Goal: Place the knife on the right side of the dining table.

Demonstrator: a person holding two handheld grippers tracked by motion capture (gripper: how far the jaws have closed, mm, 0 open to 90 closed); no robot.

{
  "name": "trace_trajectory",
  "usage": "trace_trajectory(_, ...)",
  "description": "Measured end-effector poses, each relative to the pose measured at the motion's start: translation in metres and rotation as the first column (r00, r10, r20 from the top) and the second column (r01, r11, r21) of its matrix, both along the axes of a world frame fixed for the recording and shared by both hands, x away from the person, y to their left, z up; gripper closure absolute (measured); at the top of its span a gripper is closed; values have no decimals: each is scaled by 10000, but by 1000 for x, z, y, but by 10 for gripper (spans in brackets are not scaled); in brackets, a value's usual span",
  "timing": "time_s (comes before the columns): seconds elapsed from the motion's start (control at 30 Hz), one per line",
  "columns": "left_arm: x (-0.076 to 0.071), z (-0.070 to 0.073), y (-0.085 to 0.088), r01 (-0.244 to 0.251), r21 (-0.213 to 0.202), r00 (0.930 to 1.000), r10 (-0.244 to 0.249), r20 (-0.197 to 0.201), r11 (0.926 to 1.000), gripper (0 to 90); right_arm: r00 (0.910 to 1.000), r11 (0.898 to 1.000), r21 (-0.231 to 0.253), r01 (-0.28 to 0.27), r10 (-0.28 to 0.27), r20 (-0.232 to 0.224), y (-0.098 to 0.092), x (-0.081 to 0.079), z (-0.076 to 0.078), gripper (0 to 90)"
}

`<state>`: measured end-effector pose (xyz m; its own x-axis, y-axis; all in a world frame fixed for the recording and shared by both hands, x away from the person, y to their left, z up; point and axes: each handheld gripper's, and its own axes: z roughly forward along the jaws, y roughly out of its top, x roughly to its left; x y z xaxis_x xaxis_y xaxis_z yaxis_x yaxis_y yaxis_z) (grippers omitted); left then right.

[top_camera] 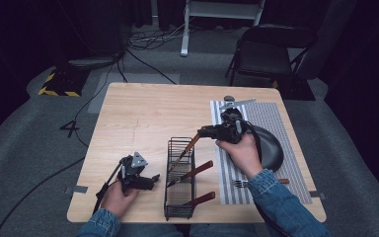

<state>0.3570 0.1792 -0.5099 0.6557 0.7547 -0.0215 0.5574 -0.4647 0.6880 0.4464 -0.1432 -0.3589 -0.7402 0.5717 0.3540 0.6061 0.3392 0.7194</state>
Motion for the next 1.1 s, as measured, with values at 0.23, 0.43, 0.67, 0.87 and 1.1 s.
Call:
trace_trajectory(0.23,0,0,0,-2,0,10000,2,1,10000,147,9981,9974,640,-318,350,-500,-2,2,2,725)
trace_trajectory(0.43,0,0,0,-3,-2,10000,3,1,10000,147,9945,9919,870,-929,967,-405,3,-9,14,785)
trace_trajectory(0.67,0,0,0,-2,-3,10000,2,-1,10000,146,9936,9927,471,-1107,1116,-164,10,-18,22,788)
trace_trajectory(0.87,0,0,0,-1,0,10000,1,0,10000,147,9935,9928,631,-1017,1046,-450,9,-12,20,792)
trace_trajectory(1.1,0,0,0,0,1,10000,0,0,10000,147,9899,9853,1521,-772,940,-1064,-5,0,6,798)
